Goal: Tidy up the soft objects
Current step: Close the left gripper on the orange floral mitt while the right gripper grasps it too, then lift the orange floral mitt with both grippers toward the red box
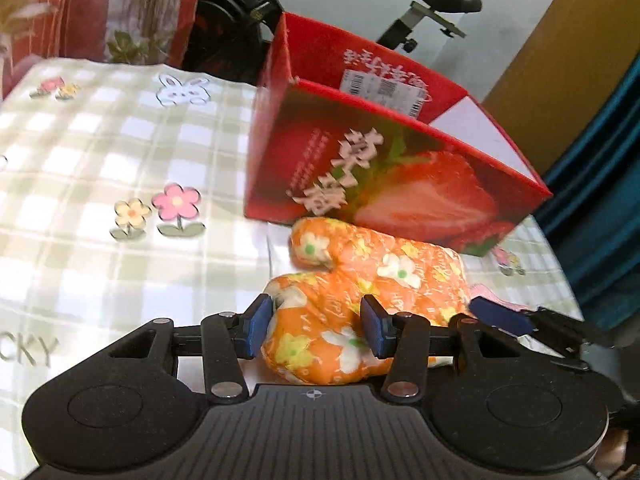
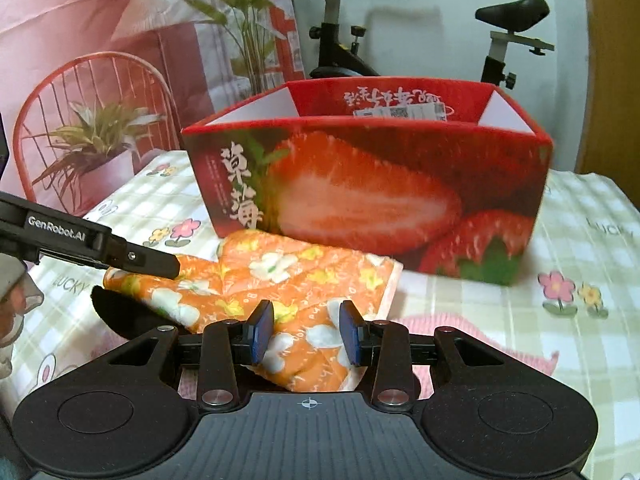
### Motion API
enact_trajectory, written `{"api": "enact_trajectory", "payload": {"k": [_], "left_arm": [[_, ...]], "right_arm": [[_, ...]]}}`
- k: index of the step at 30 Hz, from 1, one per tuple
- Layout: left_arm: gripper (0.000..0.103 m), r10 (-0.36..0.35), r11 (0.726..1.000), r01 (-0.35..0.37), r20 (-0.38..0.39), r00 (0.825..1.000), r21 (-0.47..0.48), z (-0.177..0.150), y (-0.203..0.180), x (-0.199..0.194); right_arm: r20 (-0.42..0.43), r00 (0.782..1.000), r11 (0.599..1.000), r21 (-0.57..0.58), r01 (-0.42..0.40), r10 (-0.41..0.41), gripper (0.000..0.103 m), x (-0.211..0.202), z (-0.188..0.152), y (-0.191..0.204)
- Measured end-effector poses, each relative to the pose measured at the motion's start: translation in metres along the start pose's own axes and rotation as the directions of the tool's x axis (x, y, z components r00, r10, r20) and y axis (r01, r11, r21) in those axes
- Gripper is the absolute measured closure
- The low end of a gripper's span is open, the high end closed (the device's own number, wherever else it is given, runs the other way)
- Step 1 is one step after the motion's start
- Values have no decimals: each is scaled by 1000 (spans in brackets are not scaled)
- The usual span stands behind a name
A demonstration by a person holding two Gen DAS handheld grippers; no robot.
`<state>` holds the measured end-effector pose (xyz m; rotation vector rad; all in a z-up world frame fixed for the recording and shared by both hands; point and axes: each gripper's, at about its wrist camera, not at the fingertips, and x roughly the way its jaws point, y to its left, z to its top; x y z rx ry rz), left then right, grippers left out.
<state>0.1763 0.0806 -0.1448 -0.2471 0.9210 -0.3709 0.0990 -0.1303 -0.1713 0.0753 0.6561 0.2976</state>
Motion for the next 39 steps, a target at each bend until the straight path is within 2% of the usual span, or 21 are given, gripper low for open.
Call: {"api": "enact_trajectory", "payload": {"k": [7,10,12,16,19,23,25,29,31,34,39], "left_arm": [[52,-55,991,59,35,998,-116,-25,7,-6],[52,-101,965,118,85,991,-236,-38,16,-9],[52,-122,953,145,100,988,-267,-44,19,-10],[52,-129,950,156,116,985,-270,-45,18,-12],[54,-110,962,138,128,986,-236,-48,12,-14],[71,-63,977,90,142,988,-193,-56,7,-19],[73,-47,982,72,142,989,-173,-56,6,-18],[74,-29,988,48,128,991,-147,-58,6,-13],[74,-27,988,45,123,992,-145,-59,7,-11],[74,-27,987,45,118,993,-152,-60,10,-10],[74,-22,989,39,113,993,-145,-61,9,-7]], "right_arm": [[25,1000,1000,13,-18,18,69,-9,-13,-4],[37,999,1000,0,-15,15,69,-9,-16,-3],[38,999,1000,10,-21,21,69,-10,-17,-5],[39,999,1000,14,-20,19,69,-11,-18,-6],[38,999,1000,20,-19,18,69,-12,-19,-7],[33,999,999,42,-15,13,67,-14,-17,-8],[37,999,996,88,-21,18,63,-17,-16,-11],[51,999,991,132,-15,9,60,-20,-16,-16],[51,999,990,141,1,-9,54,-20,-16,-18],[48,999,988,154,7,-14,51,-18,-18,-20],[43,999,988,152,-6,0,52,-16,-20,-19]]}}
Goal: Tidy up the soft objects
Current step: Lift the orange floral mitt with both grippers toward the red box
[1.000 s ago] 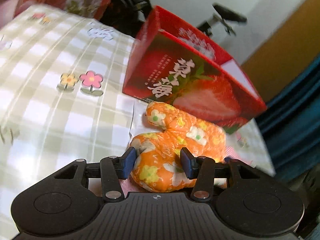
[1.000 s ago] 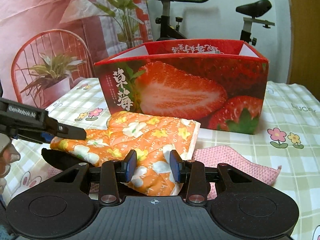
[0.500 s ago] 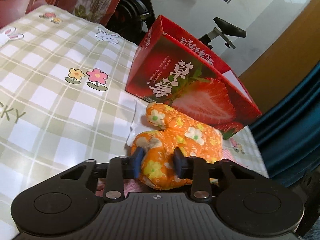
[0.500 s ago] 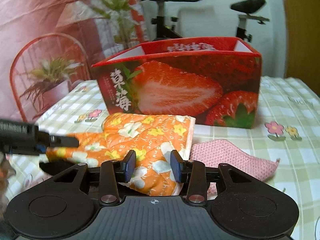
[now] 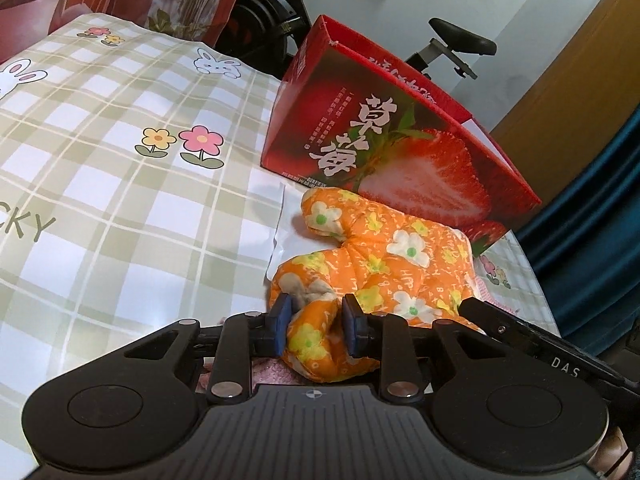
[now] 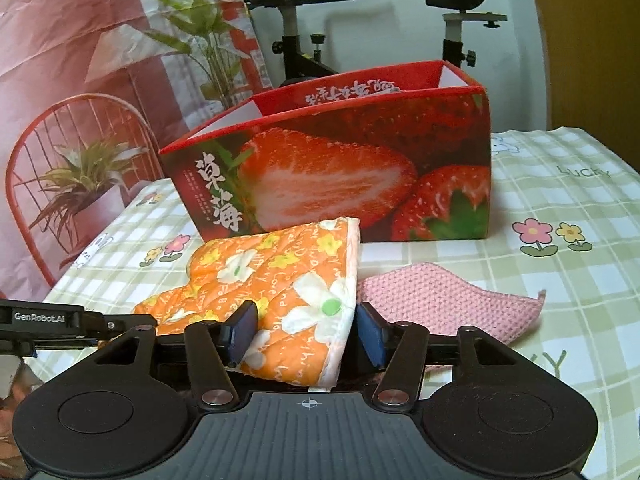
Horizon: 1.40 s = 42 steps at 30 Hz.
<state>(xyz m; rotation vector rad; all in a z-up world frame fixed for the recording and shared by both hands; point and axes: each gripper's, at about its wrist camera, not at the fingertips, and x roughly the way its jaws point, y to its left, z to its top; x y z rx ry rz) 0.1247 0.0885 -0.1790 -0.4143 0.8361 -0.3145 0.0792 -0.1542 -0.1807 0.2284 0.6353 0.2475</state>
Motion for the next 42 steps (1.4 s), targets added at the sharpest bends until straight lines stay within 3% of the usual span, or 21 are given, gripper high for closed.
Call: {"api": "enact_trajectory", "payload": {"k": [9,16,23,29,42], "left_arm": [[74,24,999,-25,17,1000,48,-3,-5,0],[74,28,998,-30,25,999,57,-4,-6,-3],[84,50,992,-62,101,994,114,-4,-18,-19],[86,44,974,-86,198,979,208,-3,-37,-39],[86,45,952,-117,250,967,282,-5,-60,-59]], "right_arm": [[31,999,992,-127,-8,12,73,-9,1,23],[36,999,992,-124,-24,29,85,-12,3,22],[59,998,990,-141,-29,37,89,-17,5,25],[99,994,988,-151,-21,36,90,-26,8,26],[158,986,987,-161,-22,48,91,-43,13,30]]}}
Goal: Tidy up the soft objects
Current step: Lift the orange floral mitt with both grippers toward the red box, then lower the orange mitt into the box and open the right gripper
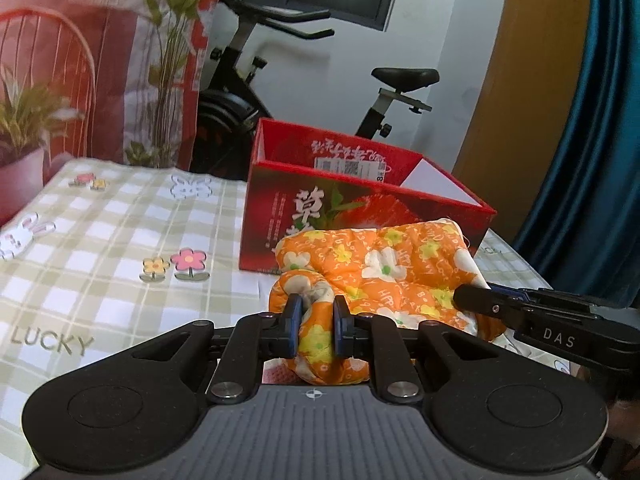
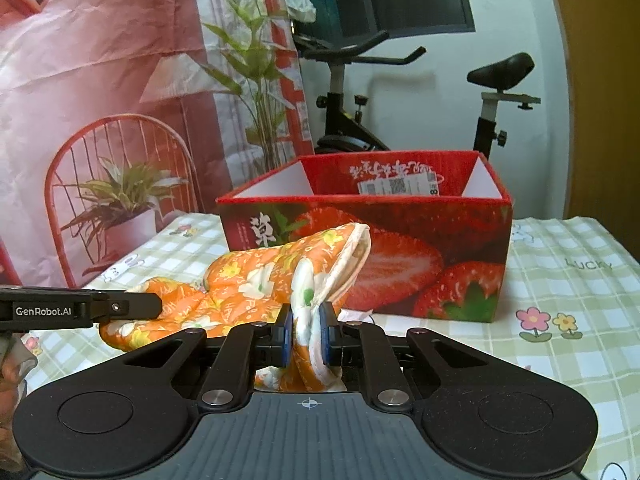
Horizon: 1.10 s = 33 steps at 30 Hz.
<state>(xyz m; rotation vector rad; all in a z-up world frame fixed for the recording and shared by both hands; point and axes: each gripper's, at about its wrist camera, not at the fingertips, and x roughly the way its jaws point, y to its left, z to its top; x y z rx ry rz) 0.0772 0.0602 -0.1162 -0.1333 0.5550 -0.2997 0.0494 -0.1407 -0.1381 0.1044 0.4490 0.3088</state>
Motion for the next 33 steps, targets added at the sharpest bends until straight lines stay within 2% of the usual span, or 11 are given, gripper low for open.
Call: {"api": "enact_trajectory", "payload": {"k": [9,19,27,33], "left_arm": [[86,-5,999,2,70,998,43,23,-7,-9],[86,-53,996,40,157,986,84,78,-22,9],[87,-55,997,49,121,991,54,109,-21,59],[87,-25,998,22,70,997,52,124,-19,95]], "right_arm": [[66,998,1000,-28,-4,6,91,-10,15,0],[166,986,998,-66,12,-1,91,-3,69,-24],[168,985,997,-66,35,-23,91,35,95,-48],[142,989,997,-59,56,-47,91,76,103,-65]]}}
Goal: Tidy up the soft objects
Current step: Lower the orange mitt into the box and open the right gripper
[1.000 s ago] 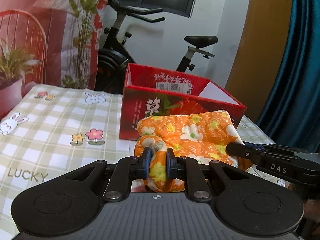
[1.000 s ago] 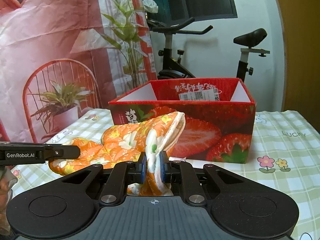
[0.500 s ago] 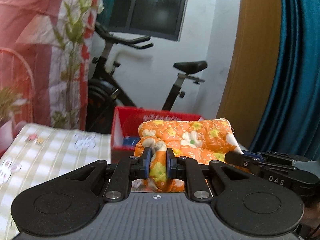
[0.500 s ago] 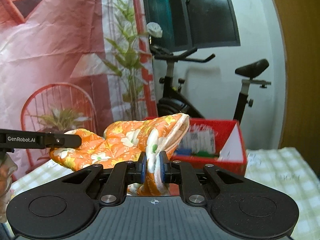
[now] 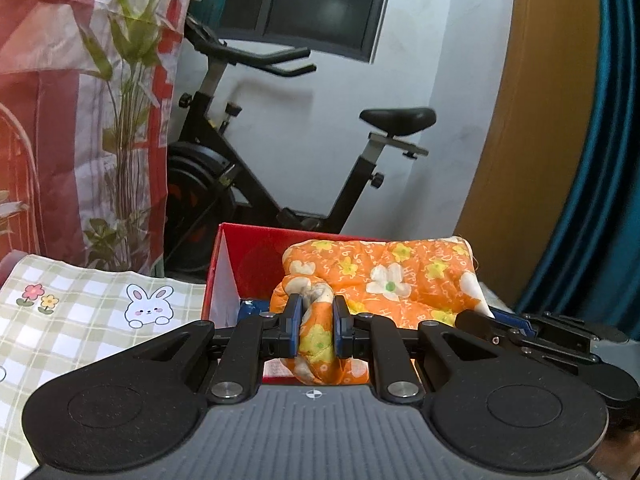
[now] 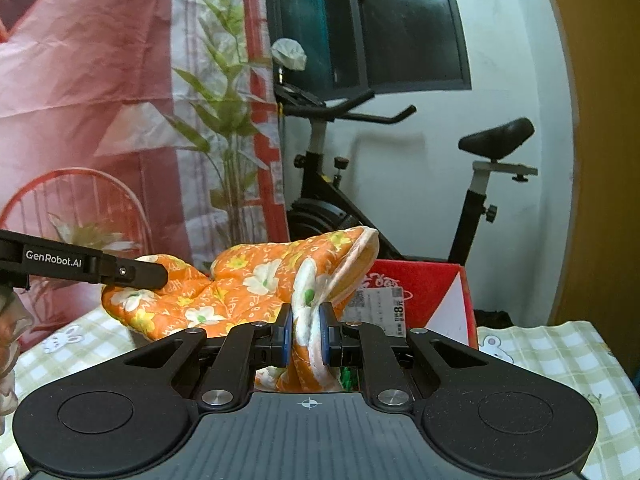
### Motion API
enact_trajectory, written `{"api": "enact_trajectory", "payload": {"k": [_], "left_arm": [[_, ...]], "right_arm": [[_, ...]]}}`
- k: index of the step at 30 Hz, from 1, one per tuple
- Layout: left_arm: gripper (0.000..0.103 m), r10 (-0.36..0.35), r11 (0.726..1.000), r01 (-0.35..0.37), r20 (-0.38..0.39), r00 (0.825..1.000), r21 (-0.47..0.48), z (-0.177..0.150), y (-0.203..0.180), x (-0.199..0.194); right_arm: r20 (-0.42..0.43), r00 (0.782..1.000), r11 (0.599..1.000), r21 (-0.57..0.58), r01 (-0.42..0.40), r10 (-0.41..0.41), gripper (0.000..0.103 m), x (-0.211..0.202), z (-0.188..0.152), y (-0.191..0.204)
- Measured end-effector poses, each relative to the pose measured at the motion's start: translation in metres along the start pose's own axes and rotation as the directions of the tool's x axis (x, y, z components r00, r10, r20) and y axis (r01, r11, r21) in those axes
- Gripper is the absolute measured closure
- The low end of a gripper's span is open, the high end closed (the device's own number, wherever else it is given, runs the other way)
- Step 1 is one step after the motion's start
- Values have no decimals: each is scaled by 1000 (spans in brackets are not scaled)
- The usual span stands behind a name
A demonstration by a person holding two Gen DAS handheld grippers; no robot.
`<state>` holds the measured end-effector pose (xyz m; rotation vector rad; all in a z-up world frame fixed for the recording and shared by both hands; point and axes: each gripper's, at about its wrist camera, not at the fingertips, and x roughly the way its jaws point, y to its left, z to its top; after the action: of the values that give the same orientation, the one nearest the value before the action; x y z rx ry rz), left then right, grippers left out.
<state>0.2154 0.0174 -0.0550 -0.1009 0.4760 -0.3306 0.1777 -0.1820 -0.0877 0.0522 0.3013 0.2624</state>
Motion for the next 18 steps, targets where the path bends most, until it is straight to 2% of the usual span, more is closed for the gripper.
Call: {"api": "enact_trajectory", "payload": {"k": [10,15,16,17,18], "left_arm": [[86,32,999,-31,-65,997,17,3,2,47],[84,29,999,-27,-117,993,21,-2,4,62],[81,23,1000,-20,-125,992,24,-3,5,64],[70,18,999,-14,-133,991,31,-4,6,63],[63,18,999,-13,-136,991,38,-5,6,64]], "right_arm": [[-77,997,999,25,24,-22,91,59,-2,-27],[-119,992,997,64,46,-39,89,73,-11,-37],[-127,991,997,65,53,-44,88,74,-13,-38],[-133,990,996,64,61,-52,87,74,-14,-39],[-137,989,996,63,71,-61,81,74,-16,-39]]}}
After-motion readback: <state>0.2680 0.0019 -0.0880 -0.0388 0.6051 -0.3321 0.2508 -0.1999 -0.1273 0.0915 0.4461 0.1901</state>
